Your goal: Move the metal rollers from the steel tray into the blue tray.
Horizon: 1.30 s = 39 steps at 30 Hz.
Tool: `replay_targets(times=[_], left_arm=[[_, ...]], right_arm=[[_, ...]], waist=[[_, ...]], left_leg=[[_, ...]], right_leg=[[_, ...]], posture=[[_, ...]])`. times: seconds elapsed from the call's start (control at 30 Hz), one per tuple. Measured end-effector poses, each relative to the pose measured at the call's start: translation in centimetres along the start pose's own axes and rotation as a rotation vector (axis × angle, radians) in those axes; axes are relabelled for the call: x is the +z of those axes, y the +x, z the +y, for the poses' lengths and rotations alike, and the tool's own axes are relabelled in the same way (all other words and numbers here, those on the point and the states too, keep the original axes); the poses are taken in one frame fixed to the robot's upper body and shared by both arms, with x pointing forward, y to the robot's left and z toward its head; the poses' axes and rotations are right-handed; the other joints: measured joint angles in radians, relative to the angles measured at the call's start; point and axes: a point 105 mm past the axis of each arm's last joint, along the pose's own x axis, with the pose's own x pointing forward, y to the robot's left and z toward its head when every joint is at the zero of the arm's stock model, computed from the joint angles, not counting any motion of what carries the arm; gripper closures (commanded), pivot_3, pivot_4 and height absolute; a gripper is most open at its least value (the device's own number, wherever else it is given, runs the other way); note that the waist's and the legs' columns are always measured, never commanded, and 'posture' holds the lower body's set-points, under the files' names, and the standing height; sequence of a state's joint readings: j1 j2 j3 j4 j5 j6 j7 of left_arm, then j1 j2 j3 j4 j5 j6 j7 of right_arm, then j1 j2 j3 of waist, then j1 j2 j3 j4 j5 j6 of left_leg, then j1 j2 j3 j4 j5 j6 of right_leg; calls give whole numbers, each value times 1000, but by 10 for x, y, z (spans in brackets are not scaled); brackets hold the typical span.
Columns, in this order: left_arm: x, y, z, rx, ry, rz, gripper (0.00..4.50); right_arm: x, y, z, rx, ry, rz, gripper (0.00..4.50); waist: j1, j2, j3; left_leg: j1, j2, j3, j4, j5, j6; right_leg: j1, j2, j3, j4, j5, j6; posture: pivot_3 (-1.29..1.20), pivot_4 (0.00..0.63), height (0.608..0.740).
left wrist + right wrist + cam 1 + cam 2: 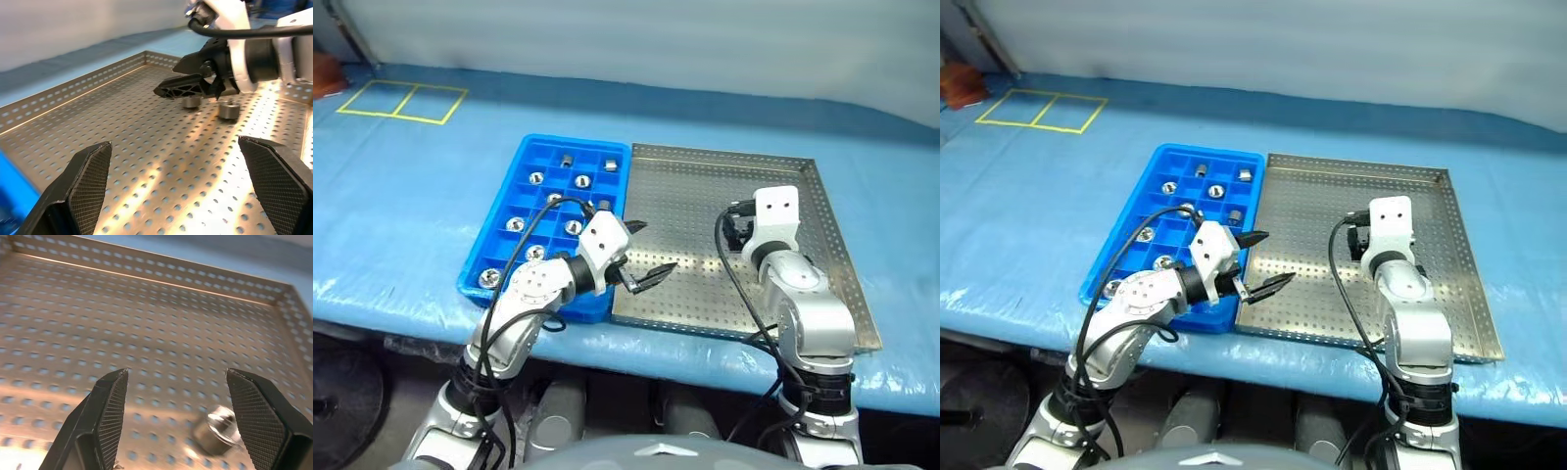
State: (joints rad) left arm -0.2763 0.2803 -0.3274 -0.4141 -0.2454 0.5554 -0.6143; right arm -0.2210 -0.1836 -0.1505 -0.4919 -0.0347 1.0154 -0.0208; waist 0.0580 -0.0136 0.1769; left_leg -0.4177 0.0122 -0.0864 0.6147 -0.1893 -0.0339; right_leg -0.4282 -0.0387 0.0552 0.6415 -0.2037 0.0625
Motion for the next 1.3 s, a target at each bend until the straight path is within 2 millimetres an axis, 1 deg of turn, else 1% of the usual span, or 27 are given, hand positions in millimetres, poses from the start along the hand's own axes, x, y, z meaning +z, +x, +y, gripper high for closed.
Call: replay_targets(times=[0.03,0.1,0.17,0.23,0.3,0.43,0.6,0.83,0.87,0.9,1.0,1.03,1.23,1.3], left_arm=[[0,2,0,-5,0,0,0],[-2,4,-1,-16,-2,0,0],[-4,6,-3,-31,-9,1,0],[-6,7,-5,-41,-14,6,0],[-7,8,-7,-51,-19,11,0],[-8,10,-11,-68,-21,10,0],[-11,10,-14,-80,-28,20,0],[-13,10,-13,-66,-26,27,0],[-13,10,-13,-65,-25,28,0],[-13,9,-13,-63,-24,30,0],[-14,9,-12,-61,-22,33,0],[-14,9,-12,-61,-22,33,0],[-15,8,-11,-53,-19,40,0],[-16,7,-9,-42,-23,45,0]], right_arm=[[-5,-1,-8,-44,21,21,1140],[-12,-4,-16,-92,54,53,1140],[-18,-8,-19,-111,79,80,1140],[-25,-11,-17,-117,107,111,1140],[-33,-13,-10,-101,142,151,1140],[-39,-16,-2,-72,173,184,1140],[-43,-19,2,-60,190,207,1140],[-54,-20,2,-77,251,253,1140],[-55,-20,2,-75,256,257,1529],[-55,-19,3,-72,260,259,1721],[-53,-19,5,-61,262,250,2679],[-52,-19,5,-57,259,247,2810],[-50,-18,10,-33,256,241,2811],[-47,-18,15,3,234,228,2811]], waist=[[-13,0,0],[-34,0,0],[-49,0,0],[-59,1,0],[-70,1,-1],[-71,2,-1],[-71,2,-1],[-70,2,-1],[-70,2,-1],[-70,2,-1],[-70,3,-2],[-70,3,-2],[-70,3,-2],[-71,3,-2]], left_leg=[[0,0,0,1,0,0],[1,0,0,1,0,0],[1,0,0,1,0,0],[2,0,0,1,0,0],[2,0,0,1,0,1],[2,0,0,1,0,1],[2,0,0,1,0,1],[2,0,0,1,0,1],[2,0,0,1,0,1],[2,0,0,1,0,1],[2,0,0,1,0,1],[2,0,0,1,0,1],[2,0,0,1,0,1],[2,0,0,1,0,1]], right_leg=[[0,0,0,0,0,0],[1,0,0,1,0,0],[1,0,0,1,0,0],[1,0,1,2,0,0],[1,1,1,2,0,0],[1,1,1,3,0,0],[1,1,1,2,0,0],[1,1,1,3,0,0],[1,1,1,3,0,0],[1,1,1,3,0,0],[1,1,1,3,0,0],[1,1,1,3,0,0],[1,1,1,3,0,0],[1,1,1,3,0,0]], posture=[[104,150,740],[98,150,740],[96,150,740],[96,150,740],[98,150,740],[101,150,740],[104,150,740],[106,150,740],[106,150,740],[106,150,740],[107,150,740],[107,150,740],[115,150,740],[131,150,740]])
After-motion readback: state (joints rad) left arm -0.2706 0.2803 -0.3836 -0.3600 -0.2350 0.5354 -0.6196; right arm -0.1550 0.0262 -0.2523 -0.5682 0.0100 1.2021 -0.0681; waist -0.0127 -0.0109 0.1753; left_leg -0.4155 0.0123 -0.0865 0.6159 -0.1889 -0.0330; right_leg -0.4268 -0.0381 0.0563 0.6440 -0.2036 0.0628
